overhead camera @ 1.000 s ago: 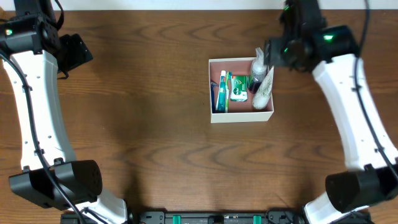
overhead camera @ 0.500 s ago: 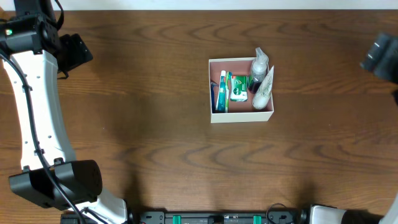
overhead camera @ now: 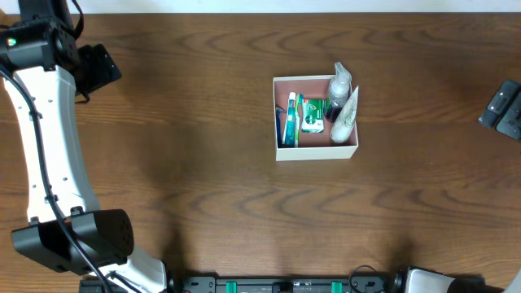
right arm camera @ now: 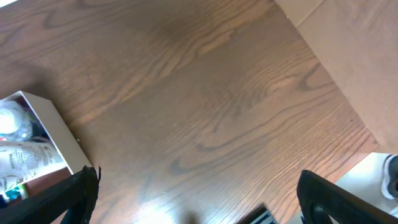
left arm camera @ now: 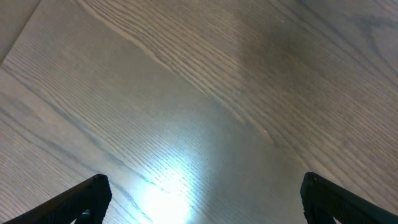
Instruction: Pack container
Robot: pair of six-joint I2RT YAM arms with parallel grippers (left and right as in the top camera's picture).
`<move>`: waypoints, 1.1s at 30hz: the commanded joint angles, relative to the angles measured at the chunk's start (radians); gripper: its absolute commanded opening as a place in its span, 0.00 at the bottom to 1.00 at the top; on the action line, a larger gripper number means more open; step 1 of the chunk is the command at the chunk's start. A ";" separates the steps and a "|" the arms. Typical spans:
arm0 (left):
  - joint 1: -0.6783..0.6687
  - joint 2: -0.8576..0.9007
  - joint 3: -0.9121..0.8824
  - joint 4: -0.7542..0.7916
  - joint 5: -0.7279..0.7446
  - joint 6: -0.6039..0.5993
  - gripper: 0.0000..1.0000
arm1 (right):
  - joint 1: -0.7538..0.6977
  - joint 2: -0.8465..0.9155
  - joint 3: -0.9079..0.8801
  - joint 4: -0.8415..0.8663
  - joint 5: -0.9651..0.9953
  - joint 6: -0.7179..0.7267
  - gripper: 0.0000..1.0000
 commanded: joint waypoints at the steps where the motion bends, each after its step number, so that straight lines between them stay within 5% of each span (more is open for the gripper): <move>1: 0.003 0.007 -0.009 -0.003 -0.008 -0.002 0.98 | -0.005 -0.004 -0.002 -0.002 -0.013 0.017 0.99; 33: 0.003 0.007 -0.009 -0.003 -0.008 -0.002 0.98 | -0.006 -0.069 -0.002 0.053 -0.012 -0.022 0.99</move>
